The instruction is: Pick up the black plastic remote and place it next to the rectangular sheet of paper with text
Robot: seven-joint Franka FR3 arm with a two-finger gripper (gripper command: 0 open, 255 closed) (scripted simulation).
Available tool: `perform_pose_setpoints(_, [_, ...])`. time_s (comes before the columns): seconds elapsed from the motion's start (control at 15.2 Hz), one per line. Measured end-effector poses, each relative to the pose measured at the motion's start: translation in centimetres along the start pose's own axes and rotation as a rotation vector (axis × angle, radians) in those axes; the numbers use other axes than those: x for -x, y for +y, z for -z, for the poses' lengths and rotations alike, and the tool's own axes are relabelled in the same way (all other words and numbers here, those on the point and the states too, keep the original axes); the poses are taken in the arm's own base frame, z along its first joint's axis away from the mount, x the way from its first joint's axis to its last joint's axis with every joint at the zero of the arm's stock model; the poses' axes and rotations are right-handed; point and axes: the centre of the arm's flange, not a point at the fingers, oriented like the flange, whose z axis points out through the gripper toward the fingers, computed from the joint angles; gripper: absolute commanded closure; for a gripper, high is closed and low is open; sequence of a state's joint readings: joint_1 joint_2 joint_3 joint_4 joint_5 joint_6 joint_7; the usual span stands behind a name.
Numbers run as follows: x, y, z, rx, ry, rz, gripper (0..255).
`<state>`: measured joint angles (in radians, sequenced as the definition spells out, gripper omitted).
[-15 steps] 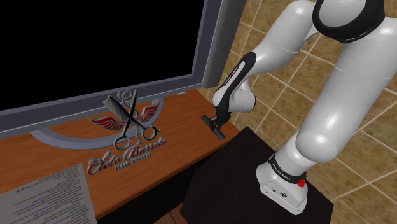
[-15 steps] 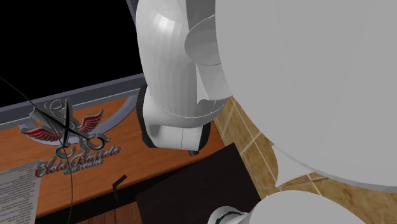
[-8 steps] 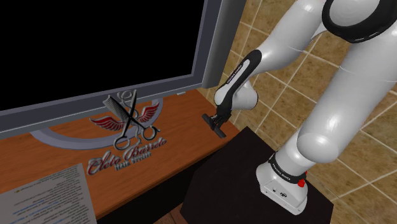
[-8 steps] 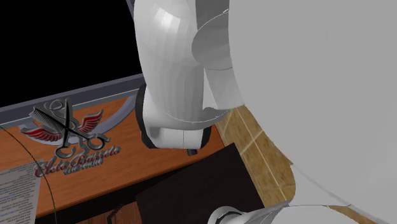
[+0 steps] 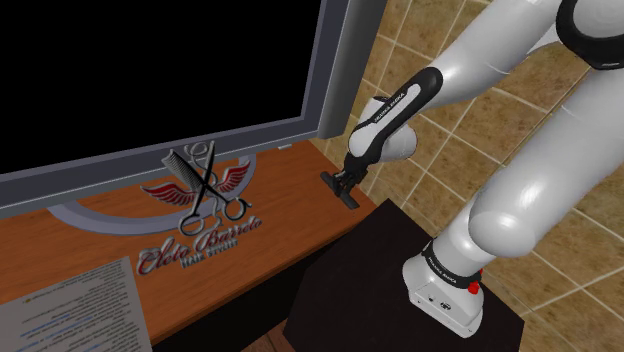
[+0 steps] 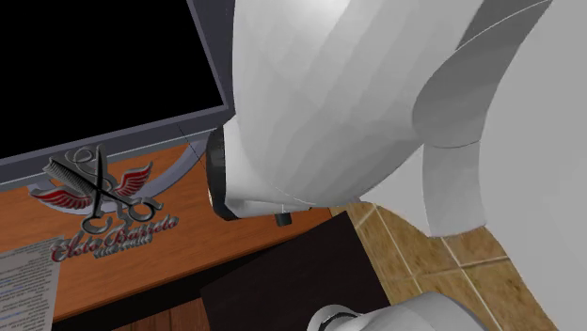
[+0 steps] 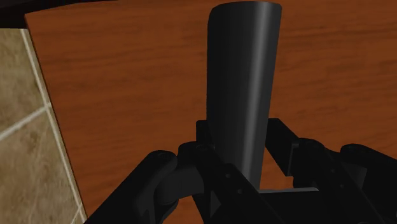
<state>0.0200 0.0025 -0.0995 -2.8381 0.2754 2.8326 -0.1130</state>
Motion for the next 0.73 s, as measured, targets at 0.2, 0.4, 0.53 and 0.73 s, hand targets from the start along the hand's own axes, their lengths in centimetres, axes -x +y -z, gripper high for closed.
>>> perform_pose_setpoints(0.2, [0.0, -0.3, 1.4, 0.000, 0.000, 0.000, 255])
perform_pose_setpoints(0.4, [0.0, -1.1, 2.9, 0.000, 0.000, 0.001, 255])
perform_pose_setpoints(0.53, [-0.3, -3.1, 2.7, 0.001, 0.000, 0.002, 255])
perform_pose_setpoints(0.73, [-0.4, -6.8, 2.3, 0.001, -0.001, 0.002, 255])
